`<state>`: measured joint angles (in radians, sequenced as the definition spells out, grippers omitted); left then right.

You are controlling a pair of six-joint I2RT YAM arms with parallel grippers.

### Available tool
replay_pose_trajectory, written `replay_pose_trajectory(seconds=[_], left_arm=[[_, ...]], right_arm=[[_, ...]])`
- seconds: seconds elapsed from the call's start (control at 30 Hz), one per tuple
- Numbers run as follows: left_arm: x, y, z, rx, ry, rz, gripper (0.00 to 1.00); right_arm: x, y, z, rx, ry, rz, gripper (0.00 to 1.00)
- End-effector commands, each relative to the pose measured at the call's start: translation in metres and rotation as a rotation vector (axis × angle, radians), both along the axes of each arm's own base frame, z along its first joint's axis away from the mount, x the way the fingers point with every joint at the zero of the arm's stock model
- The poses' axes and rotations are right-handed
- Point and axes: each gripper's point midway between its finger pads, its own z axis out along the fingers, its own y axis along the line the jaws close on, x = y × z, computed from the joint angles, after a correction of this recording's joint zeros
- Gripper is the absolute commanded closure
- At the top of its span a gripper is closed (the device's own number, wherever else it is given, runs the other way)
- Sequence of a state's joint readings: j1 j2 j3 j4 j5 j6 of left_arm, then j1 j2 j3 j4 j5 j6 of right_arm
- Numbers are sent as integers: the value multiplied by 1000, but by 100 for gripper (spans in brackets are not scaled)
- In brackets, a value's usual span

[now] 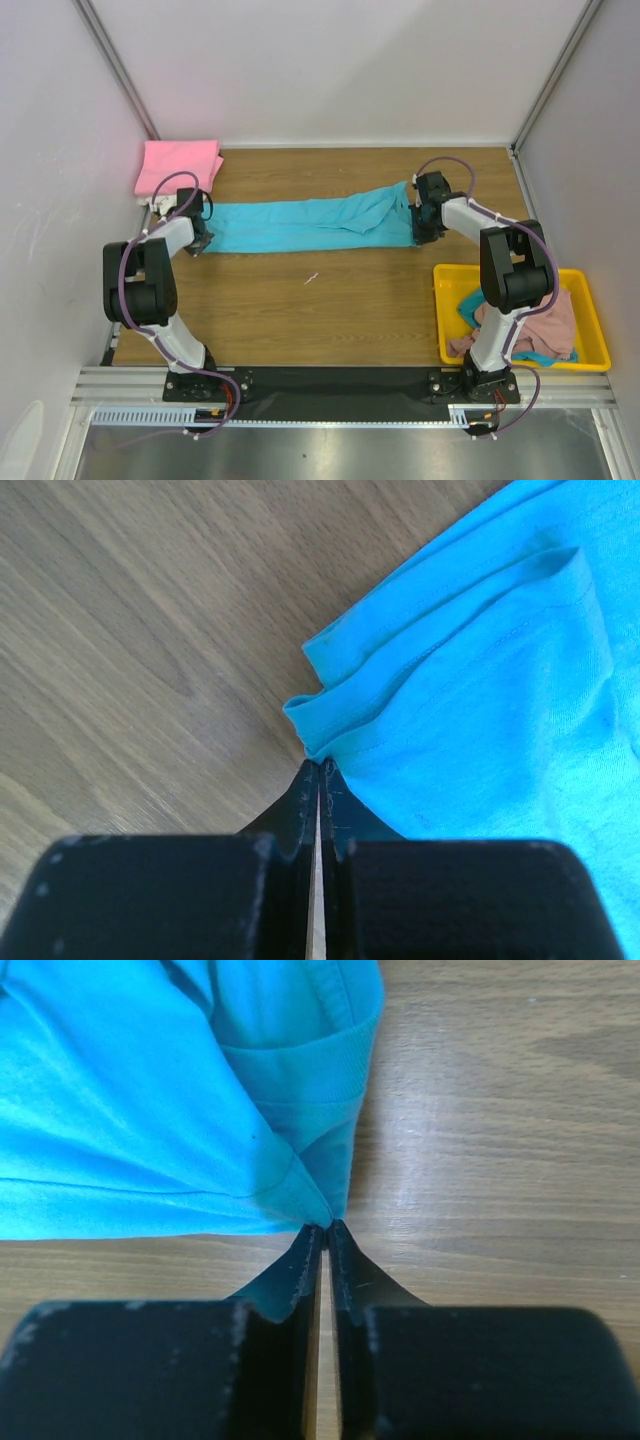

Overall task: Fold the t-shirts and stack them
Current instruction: Fold the tshirt

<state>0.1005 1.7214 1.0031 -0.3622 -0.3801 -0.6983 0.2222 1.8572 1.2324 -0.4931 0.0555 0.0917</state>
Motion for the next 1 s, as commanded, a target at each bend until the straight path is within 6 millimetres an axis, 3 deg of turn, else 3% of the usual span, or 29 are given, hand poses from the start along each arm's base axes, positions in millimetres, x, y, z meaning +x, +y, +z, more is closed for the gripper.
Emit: replay_pose_trajectory(seconds=[0.0, 0.07, 0.17, 0.2, 0.27, 0.3, 0.33, 0.47, 0.57, 0.6, 0.7, 0.87, 0.97], left_arm=[[-7, 11, 15, 26, -20, 19, 99], [-8, 6, 22, 6, -39, 6, 95], [-9, 3, 36, -1, -68, -14, 80], [-10, 3, 48, 4, -92, -18, 67], [-10, 4, 65, 17, -113, -29, 53], [-9, 4, 81, 25, -152, -32, 40], [-8, 5, 88, 36, -162, -43, 34], [17, -2, 129, 55, -299, -161, 28], [45, -27, 138, 16, -388, -357, 27], [51, -38, 137, -9, -397, -427, 26], [66, -52, 122, -37, -387, -467, 24], [76, -74, 80, -114, -330, -477, 24], [81, -84, 66, -154, -322, -480, 24]], right_arm=[[4, 1, 23, 28, -26, 16, 90], [5, 5, 30, 46, -25, 14, 85], [10, 6, 51, 66, -47, -17, 78], [10, 4, 57, 70, -44, -34, 71], [17, 11, 79, 136, -67, -53, 64], [20, 11, 86, 150, -77, -71, 56], [28, 13, 102, 173, -113, -88, 54], [43, 36, 128, 347, -170, -170, 48], [53, 48, 121, 465, -180, -307, 41], [55, 51, 118, 497, -179, -337, 34], [62, 60, 99, 562, -173, -421, 27], [68, 81, 81, 602, -184, -419, 24], [71, 90, 66, 603, -164, -399, 24]])
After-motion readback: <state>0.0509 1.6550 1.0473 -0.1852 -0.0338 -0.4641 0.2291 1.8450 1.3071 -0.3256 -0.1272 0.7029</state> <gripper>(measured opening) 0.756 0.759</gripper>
